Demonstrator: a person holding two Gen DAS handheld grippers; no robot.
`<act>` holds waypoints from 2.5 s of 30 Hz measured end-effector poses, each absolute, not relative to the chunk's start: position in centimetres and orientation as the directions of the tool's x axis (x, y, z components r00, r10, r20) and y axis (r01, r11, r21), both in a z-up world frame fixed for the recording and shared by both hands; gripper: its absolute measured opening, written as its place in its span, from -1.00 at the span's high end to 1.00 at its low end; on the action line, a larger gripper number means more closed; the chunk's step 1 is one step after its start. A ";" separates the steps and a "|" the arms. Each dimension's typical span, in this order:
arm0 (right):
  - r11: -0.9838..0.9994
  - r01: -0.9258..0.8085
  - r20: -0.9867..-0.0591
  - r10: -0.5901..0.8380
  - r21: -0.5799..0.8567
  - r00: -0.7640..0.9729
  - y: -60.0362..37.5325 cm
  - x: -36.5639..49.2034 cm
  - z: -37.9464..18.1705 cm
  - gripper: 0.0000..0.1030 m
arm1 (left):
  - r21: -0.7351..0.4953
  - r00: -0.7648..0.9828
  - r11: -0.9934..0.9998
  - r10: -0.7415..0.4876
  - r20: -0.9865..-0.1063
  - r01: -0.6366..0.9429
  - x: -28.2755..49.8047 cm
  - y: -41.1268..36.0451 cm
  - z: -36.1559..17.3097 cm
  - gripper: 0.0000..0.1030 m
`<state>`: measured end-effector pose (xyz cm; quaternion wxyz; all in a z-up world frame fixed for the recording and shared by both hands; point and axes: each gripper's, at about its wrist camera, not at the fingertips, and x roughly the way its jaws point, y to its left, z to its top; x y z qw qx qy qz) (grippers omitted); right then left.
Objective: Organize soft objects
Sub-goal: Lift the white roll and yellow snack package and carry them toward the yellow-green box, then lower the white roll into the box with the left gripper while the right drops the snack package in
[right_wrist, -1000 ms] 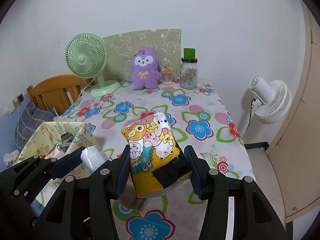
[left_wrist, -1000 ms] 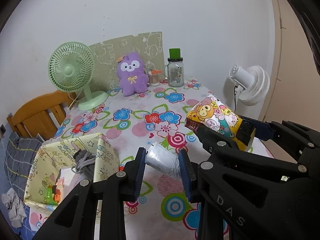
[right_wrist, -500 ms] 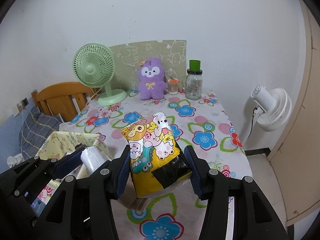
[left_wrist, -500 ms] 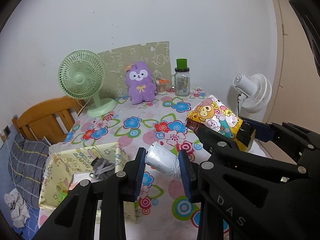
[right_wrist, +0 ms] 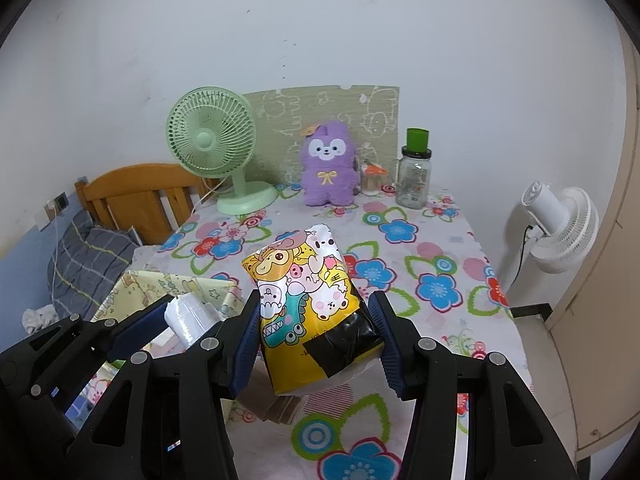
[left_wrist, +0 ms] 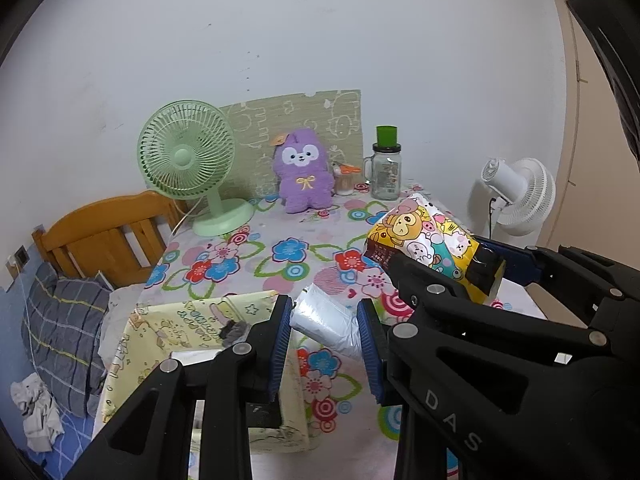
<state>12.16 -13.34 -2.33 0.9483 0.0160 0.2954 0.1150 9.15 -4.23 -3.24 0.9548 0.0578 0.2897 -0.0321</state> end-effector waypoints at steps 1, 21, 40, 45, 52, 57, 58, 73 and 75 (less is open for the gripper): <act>0.972 -0.211 -0.557 0.230 0.099 0.798 -13.1 12.3 -2.3 -0.07 | 0.093 0.830 0.991 -0.025 -0.557 0.092 9.2 -4.1 -3.3 0.35; 0.965 -0.247 -0.584 0.249 0.084 0.772 -7.9 14.0 -3.0 -0.07 | 0.071 0.821 0.997 0.010 -0.571 0.037 10.4 1.2 -4.5 0.35; 0.942 -0.321 -0.632 0.308 0.097 0.711 -2.3 17.0 -5.2 -0.07 | 0.068 0.779 0.996 0.081 -0.622 -0.049 13.3 7.0 -7.4 0.32; 0.933 -0.347 -0.639 0.325 0.096 0.698 -0.9 17.6 -5.8 -0.07 | 0.066 0.751 0.996 0.088 -0.654 -0.059 14.0 8.4 -8.4 0.25; 0.924 -0.365 -0.657 0.348 0.118 0.669 1.0 18.6 -6.9 -0.07 | 0.089 0.753 0.994 0.102 -0.650 -0.057 13.8 9.5 -8.8 -0.55; 0.916 -0.383 -0.669 0.361 0.122 0.649 1.9 18.9 -7.7 -0.07 | 0.079 0.729 0.995 0.100 -0.677 -0.063 14.2 10.2 -9.5 -0.68; 0.914 -0.385 -0.671 0.363 0.124 0.647 2.0 18.9 -7.8 -0.07 | 0.080 0.724 0.995 0.101 -0.682 -0.063 14.2 10.3 -9.7 -0.71; 0.896 -0.411 -0.695 0.404 0.168 0.595 2.6 19.0 -9.0 -0.39 | 0.102 0.722 0.993 0.115 -0.683 -0.063 13.8 10.4 -9.8 -0.81; 0.900 -0.409 -0.688 0.395 0.154 0.609 2.3 18.6 -8.8 -0.51 | 0.099 0.726 0.993 0.112 -0.678 -0.061 13.6 10.2 -9.6 -0.81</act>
